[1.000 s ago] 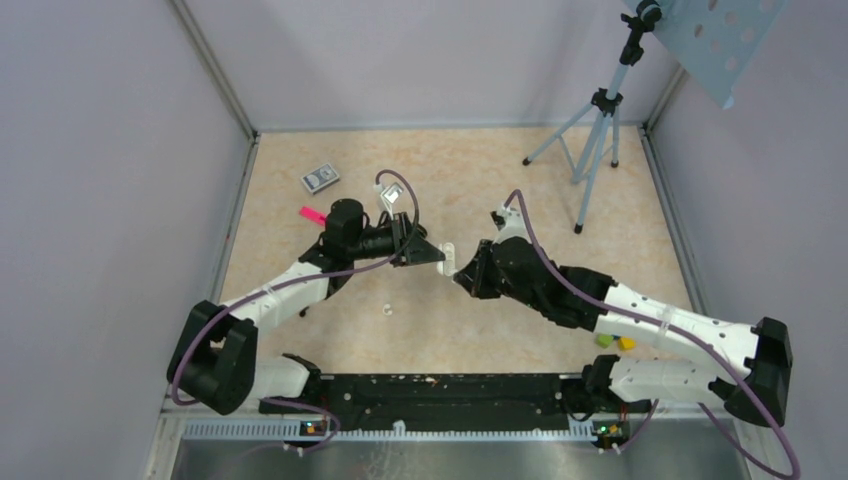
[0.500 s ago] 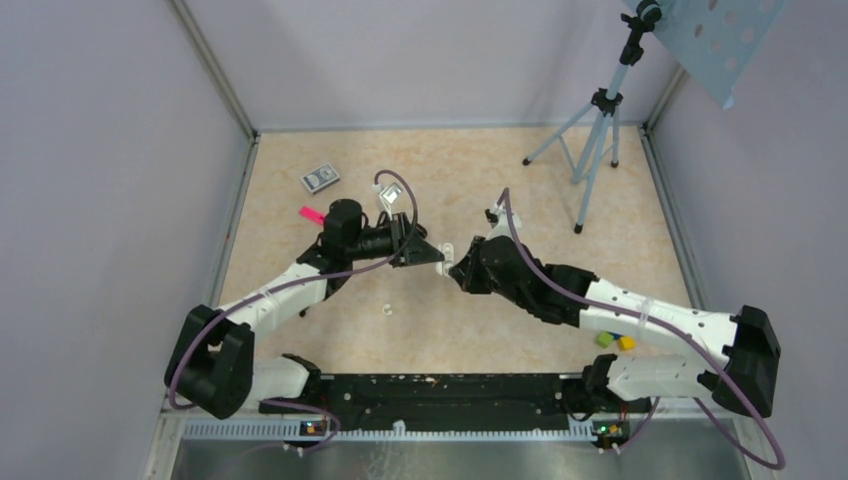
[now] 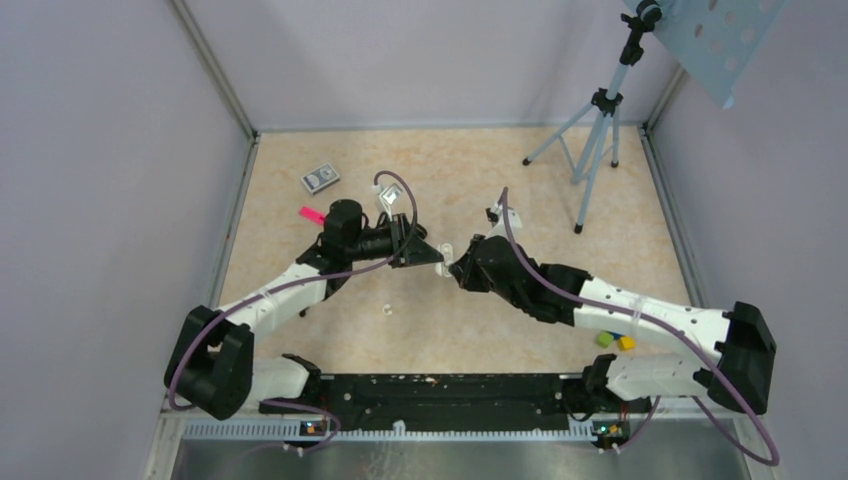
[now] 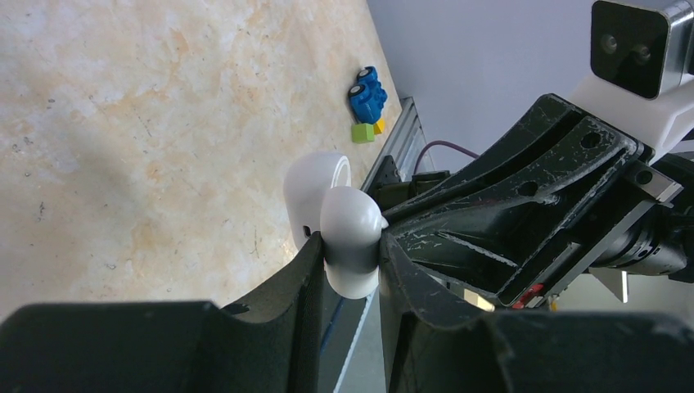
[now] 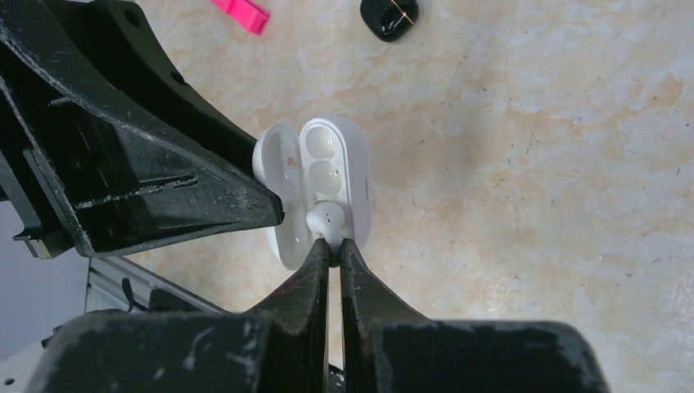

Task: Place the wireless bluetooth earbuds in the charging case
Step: Insert the left earbud into the left side groove of the charging case.

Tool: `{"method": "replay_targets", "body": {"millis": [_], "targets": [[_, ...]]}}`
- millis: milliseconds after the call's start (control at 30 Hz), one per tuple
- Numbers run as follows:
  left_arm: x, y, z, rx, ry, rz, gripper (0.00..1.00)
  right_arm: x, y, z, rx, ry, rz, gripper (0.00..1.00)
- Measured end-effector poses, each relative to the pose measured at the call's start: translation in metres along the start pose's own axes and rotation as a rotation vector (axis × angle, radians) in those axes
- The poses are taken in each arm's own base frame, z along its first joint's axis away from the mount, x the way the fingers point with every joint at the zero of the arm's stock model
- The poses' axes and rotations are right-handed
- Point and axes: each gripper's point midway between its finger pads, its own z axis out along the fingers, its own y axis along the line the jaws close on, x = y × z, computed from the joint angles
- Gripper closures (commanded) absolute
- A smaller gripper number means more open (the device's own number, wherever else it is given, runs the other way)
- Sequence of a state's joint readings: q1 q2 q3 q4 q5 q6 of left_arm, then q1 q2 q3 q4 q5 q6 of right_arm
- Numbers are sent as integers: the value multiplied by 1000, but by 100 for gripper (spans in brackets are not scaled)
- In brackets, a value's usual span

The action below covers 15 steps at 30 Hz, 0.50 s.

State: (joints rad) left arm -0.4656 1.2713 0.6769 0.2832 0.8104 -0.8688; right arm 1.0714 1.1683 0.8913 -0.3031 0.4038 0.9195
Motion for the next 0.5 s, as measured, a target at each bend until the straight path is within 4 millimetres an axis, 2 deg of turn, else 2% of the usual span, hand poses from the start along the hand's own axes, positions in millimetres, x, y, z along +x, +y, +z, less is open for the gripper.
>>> {"method": "replay_targets", "body": {"millis": [300,400,433,500], "targets": [[-2,3,0,-13,-11,0,100,5,-1,10,28,8,11,100],[-2,3,0,-17,-11,-3,100,5,-1,11,30,9,12,76],[-2,3,0,-17,-11,-3,100,5,-1,11,27,8,12,72],[-2,3,0,-17,-12,-2,100,4,2,11,17,4,13,69]]}}
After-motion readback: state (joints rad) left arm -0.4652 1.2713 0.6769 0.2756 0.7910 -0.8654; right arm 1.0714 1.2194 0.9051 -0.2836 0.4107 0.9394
